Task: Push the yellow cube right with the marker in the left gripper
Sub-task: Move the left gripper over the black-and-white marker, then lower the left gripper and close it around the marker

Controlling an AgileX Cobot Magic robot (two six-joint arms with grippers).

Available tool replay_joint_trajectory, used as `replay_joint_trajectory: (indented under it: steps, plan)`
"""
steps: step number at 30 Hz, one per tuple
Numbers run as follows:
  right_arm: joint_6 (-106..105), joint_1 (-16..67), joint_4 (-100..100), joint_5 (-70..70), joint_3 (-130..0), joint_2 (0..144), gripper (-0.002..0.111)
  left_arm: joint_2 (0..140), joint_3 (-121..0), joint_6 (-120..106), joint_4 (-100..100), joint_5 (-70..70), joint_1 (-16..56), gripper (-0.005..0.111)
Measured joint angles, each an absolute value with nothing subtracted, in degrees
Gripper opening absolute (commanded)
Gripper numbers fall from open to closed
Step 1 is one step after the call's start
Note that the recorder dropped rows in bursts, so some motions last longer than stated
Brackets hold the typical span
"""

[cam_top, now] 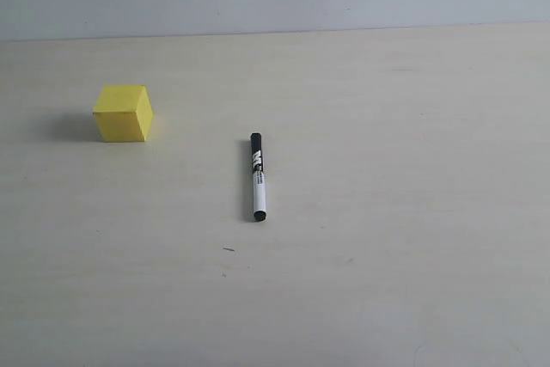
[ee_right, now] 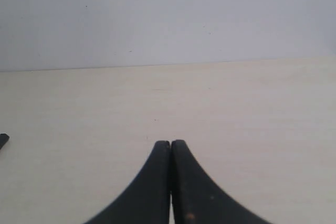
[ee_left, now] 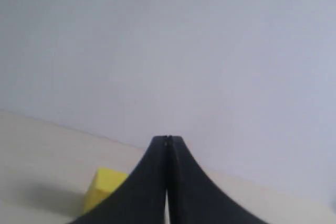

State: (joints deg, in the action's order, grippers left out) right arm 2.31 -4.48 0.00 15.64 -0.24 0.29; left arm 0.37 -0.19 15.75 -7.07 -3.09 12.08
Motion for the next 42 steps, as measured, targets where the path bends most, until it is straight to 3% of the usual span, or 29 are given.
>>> replay_joint_trajectory:
  steps: [4, 7, 10, 15, 25, 29, 42]
  plan:
    - [2.3, -4.5, 0.0, 15.6, -0.2, 0.3, 0.000, 0.3, 0.2, 24.9, -9.0, -15.5, 12.1, 0.000]
    - [2.3, -4.5, 0.0, 15.6, -0.2, 0.3, 0.000, 0.2, -0.2, 26.8, -9.4, -32.2, 12.1, 0.000]
    - [2.3, -4.5, 0.0, 15.6, -0.2, 0.3, 0.000, 1.7, -5.6, 25.7, -9.6, -36.6, 12.1, 0.000]
    - [2.3, -4.5, 0.0, 15.6, -0.2, 0.3, 0.000, 16.9, -22.9, 19.8, -9.6, -19.9, 12.1, 0.000]
    - [2.3, -4.5, 0.0, 15.6, -0.2, 0.3, 0.000, 64.1, -53.0, 7.9, -6.9, 32.0, 12.1, 0.000]
    - [2.3, -4.5, 0.0, 15.6, -0.2, 0.3, 0.000, 76.2, -62.1, 8.1, -4.1, 48.4, 13.6, 0.000]
    - [2.3, -4.5, 0.0, 15.6, -0.2, 0.3, 0.000, 97.9, -78.9, 25.8, 10.1, 66.7, 36.5, 0.000]
